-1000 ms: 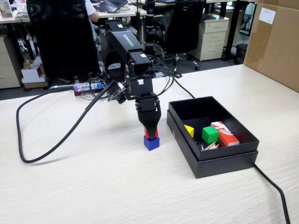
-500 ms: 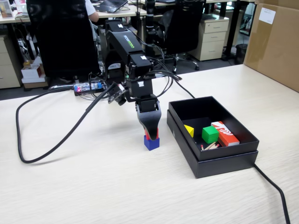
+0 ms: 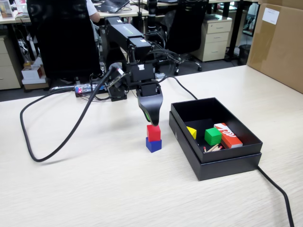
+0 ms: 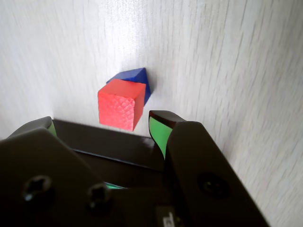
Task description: Put the red cube on top of the blue cube
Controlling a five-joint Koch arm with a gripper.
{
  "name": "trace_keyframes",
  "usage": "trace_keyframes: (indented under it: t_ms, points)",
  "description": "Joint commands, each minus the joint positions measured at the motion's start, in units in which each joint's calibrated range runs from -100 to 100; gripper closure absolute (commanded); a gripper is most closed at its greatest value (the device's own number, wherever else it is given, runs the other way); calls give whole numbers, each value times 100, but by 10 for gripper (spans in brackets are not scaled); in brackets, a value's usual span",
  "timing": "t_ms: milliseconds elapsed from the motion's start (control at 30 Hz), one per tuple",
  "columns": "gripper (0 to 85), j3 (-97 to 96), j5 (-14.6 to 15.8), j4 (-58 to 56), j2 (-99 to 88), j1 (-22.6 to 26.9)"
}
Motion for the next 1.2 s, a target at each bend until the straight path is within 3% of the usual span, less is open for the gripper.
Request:
trace_keyframes:
  t_ms: [0, 267, 767, 1000, 1167]
  points:
    - [438, 311, -24, -141, -673, -15]
    - [438, -16, -63, -253, -1637, -103]
    - [412, -3008, -254, -20, -5298, -317]
    - [412, -5356, -430, 1889, -6525, -396]
    - [412, -6426, -459, 2373, -7202, -371]
